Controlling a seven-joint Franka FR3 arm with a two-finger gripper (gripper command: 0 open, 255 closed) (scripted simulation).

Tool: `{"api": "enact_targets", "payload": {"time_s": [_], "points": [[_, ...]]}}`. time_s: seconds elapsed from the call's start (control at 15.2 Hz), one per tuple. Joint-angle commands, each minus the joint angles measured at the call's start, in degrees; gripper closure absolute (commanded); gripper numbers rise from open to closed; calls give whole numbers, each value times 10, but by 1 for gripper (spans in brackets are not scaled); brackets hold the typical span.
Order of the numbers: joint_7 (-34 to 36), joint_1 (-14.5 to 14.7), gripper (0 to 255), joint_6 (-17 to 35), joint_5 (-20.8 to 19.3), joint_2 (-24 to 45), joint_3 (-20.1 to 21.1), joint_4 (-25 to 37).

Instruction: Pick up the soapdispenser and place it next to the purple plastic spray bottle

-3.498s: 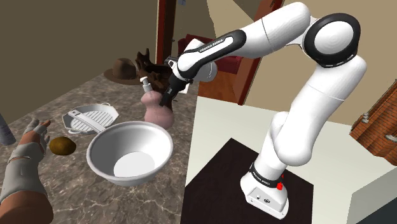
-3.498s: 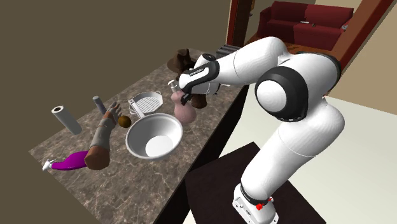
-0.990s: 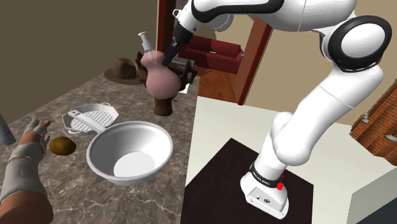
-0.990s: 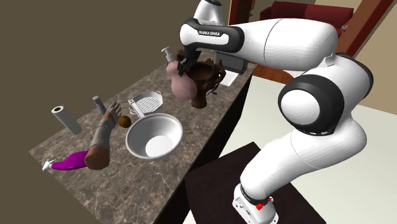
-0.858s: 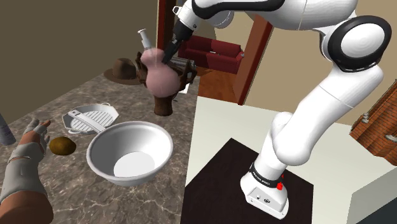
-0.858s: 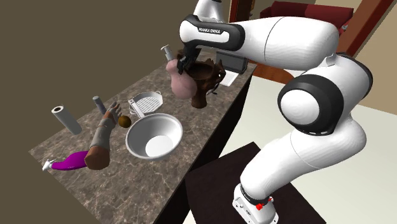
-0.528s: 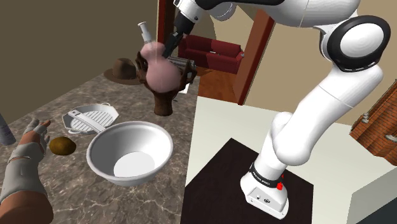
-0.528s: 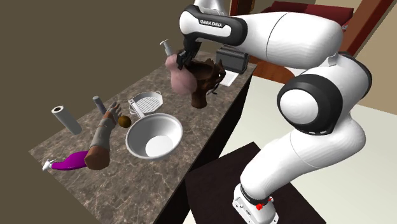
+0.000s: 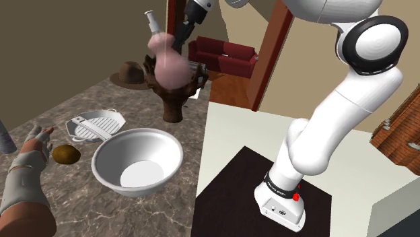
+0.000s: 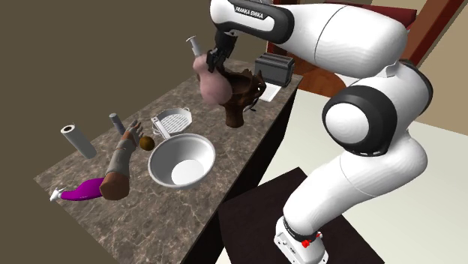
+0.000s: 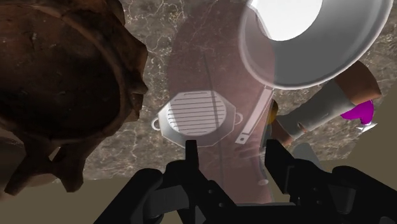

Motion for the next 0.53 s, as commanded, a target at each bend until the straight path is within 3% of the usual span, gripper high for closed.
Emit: {"api": "enact_targets", "payload": {"time_s": [0.0, 0.2, 0.46], "points": [[2, 0, 255, -17, 0, 1, -1, 20], [5, 0, 255, -41, -1, 8, -2, 50], [55, 15, 255, 3, -13, -18, 36, -11]]}}
